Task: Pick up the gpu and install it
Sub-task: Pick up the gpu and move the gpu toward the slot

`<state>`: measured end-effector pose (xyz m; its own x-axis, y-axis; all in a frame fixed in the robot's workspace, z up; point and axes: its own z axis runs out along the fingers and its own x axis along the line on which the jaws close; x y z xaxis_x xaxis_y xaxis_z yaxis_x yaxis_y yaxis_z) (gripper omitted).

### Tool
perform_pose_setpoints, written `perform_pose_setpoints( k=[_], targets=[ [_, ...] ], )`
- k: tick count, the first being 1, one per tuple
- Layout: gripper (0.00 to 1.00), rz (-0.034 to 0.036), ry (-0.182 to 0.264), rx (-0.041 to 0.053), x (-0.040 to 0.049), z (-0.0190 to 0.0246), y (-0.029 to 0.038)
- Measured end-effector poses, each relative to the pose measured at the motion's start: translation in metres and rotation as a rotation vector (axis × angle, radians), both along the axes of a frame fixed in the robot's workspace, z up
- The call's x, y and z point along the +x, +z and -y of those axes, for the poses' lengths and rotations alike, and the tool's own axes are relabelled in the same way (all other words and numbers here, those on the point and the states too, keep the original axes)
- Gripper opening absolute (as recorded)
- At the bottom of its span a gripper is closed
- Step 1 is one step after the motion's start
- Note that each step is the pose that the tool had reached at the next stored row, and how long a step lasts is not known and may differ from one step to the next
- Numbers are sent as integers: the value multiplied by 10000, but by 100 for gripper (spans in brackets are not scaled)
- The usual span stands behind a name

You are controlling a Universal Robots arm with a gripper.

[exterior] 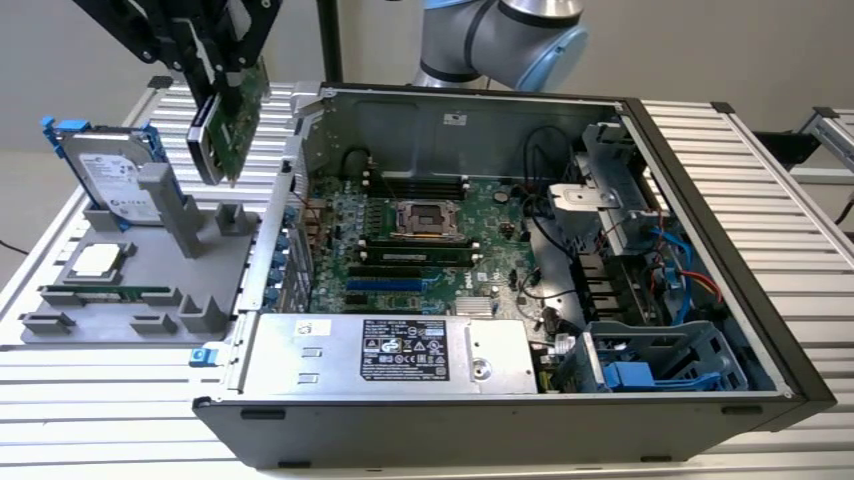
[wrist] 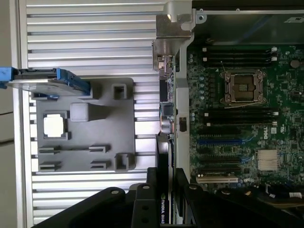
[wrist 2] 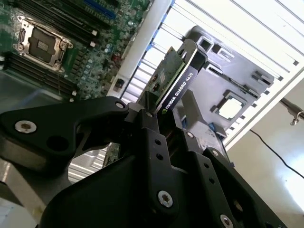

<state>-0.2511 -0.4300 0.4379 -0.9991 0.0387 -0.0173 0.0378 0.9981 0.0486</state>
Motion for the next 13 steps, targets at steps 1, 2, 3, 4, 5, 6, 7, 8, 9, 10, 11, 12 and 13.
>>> perform_pose_setpoints(
  k=[1,2,3,4,5,6,7,8,9,10,11,12,13],
  targets=[
    [0,0,1,0,17,0,0],
    [0,0,0,0,34,0,0],
    [0,1,1,1,52,0,-1],
    [0,1,0,1,69,0,-1],
    [0,0,0,1,87,0,0],
    [0,0,1,0,104,0,0],
    [0,0,0,0,121,0,0],
    [0,1,0,0,138,0,0],
    [0,1,1,0,156,0,0],
    [0,1,1,1,172,0,0],
    [0,0,0,0,189,0,0],
    [0,0,0,0,206,0,0],
    [0,0,0,0,225,0,0]
  ],
)
